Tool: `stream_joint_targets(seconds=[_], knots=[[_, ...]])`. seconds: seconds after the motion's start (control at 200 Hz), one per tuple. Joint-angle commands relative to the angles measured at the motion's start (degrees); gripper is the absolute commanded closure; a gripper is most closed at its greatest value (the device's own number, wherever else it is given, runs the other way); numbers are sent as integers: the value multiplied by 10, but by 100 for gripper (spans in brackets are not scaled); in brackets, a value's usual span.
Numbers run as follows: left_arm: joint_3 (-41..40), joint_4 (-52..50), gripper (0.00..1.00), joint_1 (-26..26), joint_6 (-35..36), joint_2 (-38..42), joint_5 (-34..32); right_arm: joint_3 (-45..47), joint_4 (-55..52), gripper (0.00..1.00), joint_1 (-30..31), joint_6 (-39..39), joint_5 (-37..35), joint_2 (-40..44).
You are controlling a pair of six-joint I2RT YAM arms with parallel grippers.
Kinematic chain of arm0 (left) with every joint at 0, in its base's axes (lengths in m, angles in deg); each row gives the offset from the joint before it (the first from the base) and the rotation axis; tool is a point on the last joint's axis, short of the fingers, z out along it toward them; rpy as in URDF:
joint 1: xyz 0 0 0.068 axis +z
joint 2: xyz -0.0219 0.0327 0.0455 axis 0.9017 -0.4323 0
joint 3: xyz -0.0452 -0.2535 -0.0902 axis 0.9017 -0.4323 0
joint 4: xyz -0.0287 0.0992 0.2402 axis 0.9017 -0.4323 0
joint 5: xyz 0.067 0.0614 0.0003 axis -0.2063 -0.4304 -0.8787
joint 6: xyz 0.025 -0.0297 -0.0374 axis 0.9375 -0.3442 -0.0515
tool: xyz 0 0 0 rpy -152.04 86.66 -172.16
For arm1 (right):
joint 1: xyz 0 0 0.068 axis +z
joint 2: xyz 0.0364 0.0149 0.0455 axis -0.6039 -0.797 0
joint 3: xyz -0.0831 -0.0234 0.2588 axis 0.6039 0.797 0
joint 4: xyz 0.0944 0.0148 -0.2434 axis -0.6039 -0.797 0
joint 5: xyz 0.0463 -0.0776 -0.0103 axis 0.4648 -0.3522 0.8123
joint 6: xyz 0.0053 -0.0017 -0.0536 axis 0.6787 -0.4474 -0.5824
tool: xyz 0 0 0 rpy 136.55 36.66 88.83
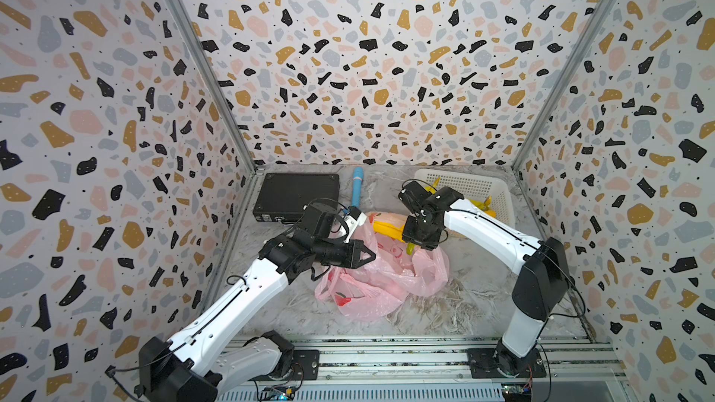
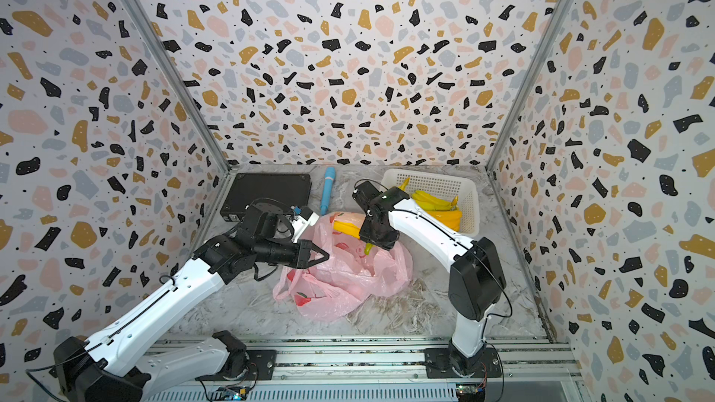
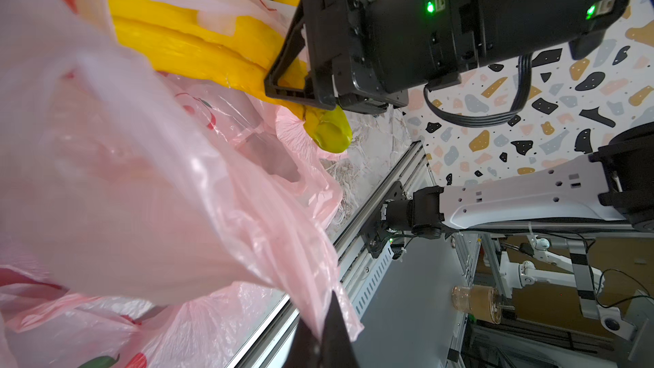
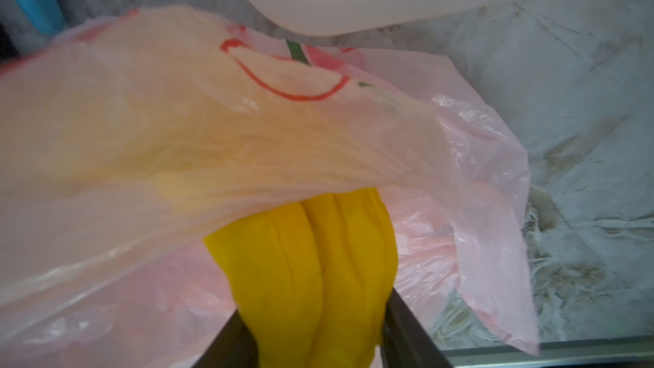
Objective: Place the banana into a plastic bag & tie a knot
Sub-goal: Place the banana into the plastic bag, then adjust the plastic bag at the center of the board.
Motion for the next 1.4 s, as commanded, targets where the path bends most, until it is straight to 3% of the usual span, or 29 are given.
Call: stream_joint_targets(seconds=[0.0, 0.165, 0.295, 0.42, 0.586, 0.751, 0.976, 1.306, 1.397], knots=[[-6, 16, 100, 3, 0, 15, -15, -28, -30, 37, 12, 3, -28, -2], [-5, 14, 100, 3, -1, 18, -30, -43, -28, 20, 17, -30, -33, 12], [-7, -1, 100, 3, 7, 20, -57, -44, -28, 15, 17, -70, -55, 48], [-14, -14, 100, 3, 11, 25, -84, -3, -21, 12, 17, -139, -130, 114], [-21, -19, 100, 4, 13, 25, -107, 204, 134, 18, 4, -289, -119, 278], [-21, -18, 100, 5, 13, 20, -117, 356, 191, 23, -26, -322, -79, 381], [-21, -14, 100, 5, 13, 12, -121, 442, 248, 33, -39, -311, -16, 369], [-20, -16, 100, 5, 12, 13, -124, 442, 269, 48, -61, -317, -29, 316], [-21, -19, 100, 5, 12, 17, -126, 443, 265, 48, -62, -320, -26, 309]])
